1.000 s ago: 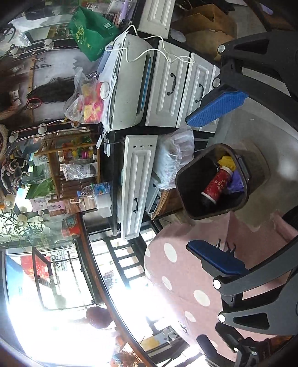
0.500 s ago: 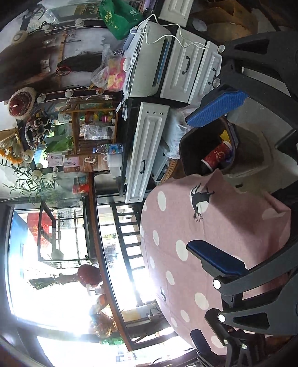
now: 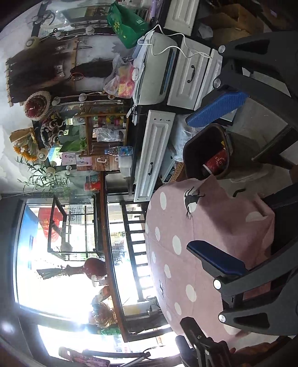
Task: Collect trash
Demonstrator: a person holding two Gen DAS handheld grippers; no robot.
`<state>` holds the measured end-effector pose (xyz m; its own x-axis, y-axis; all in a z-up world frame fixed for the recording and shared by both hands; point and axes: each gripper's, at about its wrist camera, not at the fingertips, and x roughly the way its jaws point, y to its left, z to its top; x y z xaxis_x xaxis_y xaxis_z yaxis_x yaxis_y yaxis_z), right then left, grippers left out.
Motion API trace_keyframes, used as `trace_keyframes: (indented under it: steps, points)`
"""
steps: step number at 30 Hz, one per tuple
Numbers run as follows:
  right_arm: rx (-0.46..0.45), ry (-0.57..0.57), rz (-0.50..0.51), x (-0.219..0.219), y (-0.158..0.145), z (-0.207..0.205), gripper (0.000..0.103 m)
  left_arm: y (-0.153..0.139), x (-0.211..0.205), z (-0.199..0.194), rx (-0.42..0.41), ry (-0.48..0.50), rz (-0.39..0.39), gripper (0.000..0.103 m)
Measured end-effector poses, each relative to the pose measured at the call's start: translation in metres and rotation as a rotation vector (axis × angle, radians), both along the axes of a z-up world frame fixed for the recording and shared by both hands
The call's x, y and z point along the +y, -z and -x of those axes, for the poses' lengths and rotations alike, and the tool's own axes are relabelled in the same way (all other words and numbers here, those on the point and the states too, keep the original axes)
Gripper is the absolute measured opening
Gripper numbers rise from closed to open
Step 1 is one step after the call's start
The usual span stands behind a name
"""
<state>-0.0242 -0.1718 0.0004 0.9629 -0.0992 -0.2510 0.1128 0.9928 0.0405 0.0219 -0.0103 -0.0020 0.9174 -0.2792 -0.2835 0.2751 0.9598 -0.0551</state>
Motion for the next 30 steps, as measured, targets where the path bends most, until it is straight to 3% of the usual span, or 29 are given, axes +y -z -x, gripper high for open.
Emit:
trace_keyframes:
  steps: [6, 30]
  points:
    - [-0.052, -0.031, 0.015, 0.008, -0.006, 0.012, 0.097, 0.0, 0.002, 0.006, -0.023, -0.014, -0.002, 0.097]
    - [-0.044, -0.03, 0.037, 0.015, -0.002, 0.012, 0.097, 0.0, 0.008, 0.008, -0.018, -0.026, 0.025, 0.097]
